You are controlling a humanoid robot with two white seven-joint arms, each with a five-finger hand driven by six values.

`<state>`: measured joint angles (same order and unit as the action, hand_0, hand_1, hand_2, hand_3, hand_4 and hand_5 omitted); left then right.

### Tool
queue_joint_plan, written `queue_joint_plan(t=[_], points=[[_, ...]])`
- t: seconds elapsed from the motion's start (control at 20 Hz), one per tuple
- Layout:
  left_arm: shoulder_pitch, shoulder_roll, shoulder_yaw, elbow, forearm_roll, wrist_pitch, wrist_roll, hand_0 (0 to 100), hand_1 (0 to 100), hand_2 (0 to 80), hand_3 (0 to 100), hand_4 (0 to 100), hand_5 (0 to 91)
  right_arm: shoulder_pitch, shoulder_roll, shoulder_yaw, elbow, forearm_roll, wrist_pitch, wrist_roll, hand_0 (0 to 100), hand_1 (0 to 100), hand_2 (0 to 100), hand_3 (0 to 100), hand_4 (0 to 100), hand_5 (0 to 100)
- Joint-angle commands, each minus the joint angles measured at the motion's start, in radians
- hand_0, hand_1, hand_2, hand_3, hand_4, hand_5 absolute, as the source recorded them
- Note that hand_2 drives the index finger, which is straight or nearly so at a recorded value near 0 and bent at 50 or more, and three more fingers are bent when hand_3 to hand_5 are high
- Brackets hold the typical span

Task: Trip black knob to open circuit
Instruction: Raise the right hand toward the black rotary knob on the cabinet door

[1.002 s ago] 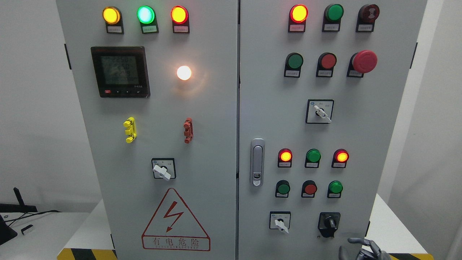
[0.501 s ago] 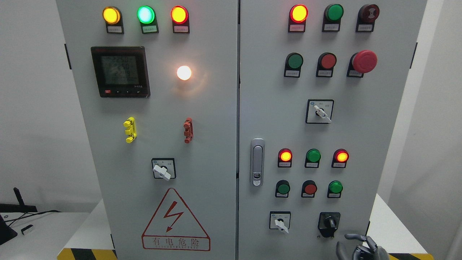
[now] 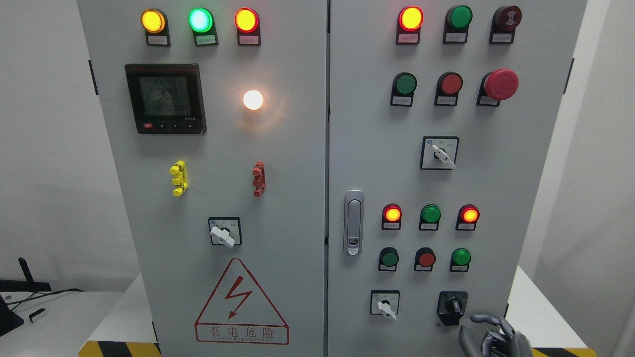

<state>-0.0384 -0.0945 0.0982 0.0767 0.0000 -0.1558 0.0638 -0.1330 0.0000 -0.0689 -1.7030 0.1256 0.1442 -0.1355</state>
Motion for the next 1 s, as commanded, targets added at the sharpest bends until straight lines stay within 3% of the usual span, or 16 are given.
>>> queue_joint_plan(t=[0.0,0.95], points=[[0.0,0.001,0.0,0.0,0.005,-0.001,0.001,12,39,0.0,0,0,0.0,-0.005,0.006,0.012,0.009,0.0,0.0,0.001,42,76,46,100,100,100],[0.0,-0.001,0.0,0.0,0.005,-0.001,0.001,12,39,0.0,0,0,0.0,-0.01,0.014,0.024,0.002,0.0,-0.002,0.001,42,76,47,100,100,100]])
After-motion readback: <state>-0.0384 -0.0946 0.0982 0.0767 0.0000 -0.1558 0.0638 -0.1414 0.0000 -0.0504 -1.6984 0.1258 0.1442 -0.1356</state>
